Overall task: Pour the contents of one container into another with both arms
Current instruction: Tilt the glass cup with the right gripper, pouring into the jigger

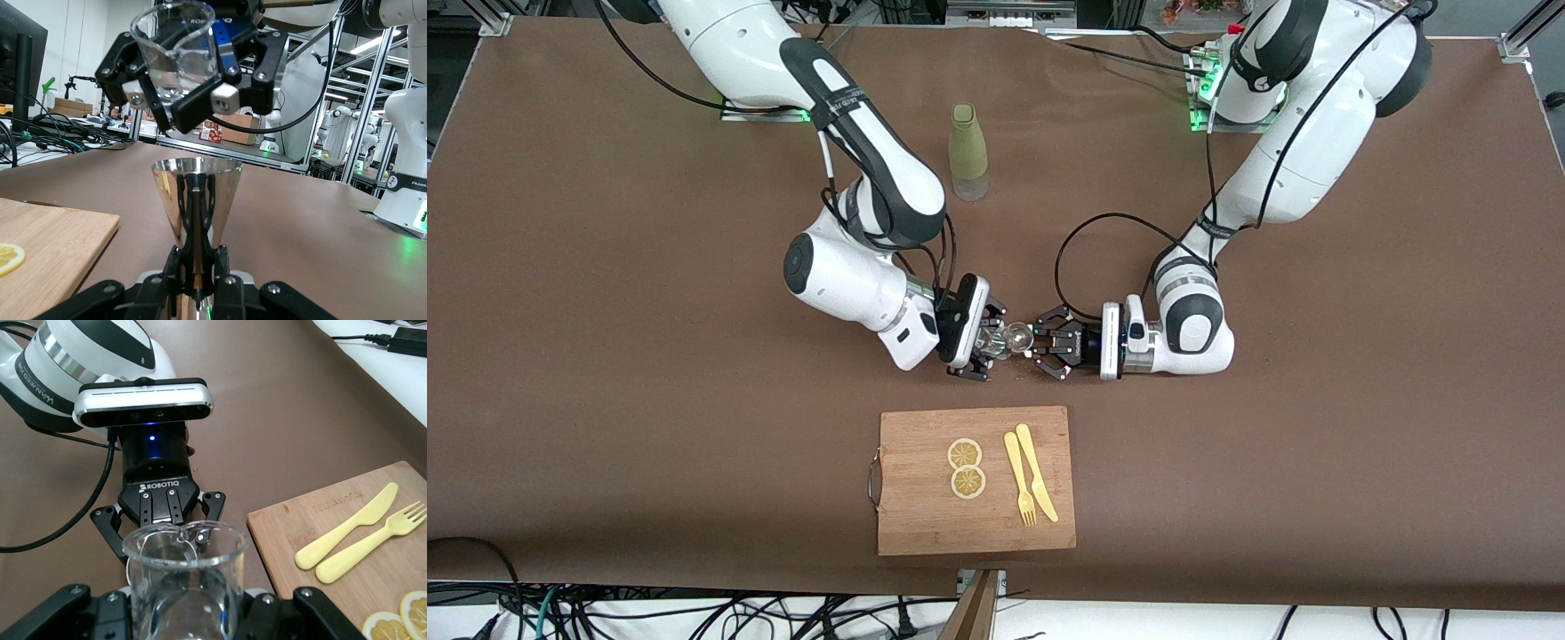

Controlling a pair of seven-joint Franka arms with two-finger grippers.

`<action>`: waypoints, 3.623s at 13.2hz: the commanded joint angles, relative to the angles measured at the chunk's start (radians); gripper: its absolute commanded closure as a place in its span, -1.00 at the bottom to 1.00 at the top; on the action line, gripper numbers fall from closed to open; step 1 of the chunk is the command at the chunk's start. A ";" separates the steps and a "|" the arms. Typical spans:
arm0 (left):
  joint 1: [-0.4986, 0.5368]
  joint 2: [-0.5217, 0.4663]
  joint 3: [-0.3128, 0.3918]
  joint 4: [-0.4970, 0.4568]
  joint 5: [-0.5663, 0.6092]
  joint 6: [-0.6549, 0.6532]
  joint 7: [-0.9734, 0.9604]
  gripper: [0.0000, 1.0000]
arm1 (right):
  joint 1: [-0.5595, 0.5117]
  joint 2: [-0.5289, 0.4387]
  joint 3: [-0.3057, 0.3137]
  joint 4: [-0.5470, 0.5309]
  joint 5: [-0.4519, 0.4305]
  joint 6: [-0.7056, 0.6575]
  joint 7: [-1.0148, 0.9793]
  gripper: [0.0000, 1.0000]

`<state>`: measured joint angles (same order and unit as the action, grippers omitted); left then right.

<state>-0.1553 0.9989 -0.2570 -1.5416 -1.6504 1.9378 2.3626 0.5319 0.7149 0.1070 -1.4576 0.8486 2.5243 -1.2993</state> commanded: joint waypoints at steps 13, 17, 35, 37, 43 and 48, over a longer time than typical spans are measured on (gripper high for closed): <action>-0.013 0.012 -0.004 0.023 -0.042 0.039 0.058 1.00 | 0.140 -0.022 -0.147 -0.020 -0.236 0.013 0.038 1.00; -0.015 0.015 -0.004 0.026 -0.040 0.047 0.061 1.00 | 0.143 -0.022 -0.147 -0.018 -0.266 0.014 0.041 1.00; -0.017 0.023 0.005 0.038 -0.032 0.052 0.102 1.00 | 0.160 -0.020 -0.147 -0.015 -0.445 0.019 0.041 1.00; -0.017 0.021 0.007 0.040 -0.032 0.053 0.102 1.00 | 0.160 -0.020 -0.147 -0.013 -0.471 0.019 0.041 1.00; -0.018 0.023 0.007 0.044 -0.032 0.053 0.102 1.00 | 0.160 -0.020 -0.141 -0.003 -0.464 0.019 0.185 1.00; -0.018 0.023 0.007 0.046 -0.032 0.052 0.102 1.00 | 0.158 -0.020 -0.139 -0.004 -0.404 0.019 0.272 1.00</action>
<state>-0.1610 1.0152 -0.2517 -1.5120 -1.6504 1.9721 2.4147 0.6890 0.7140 -0.0292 -1.4513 0.4102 2.5407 -1.0506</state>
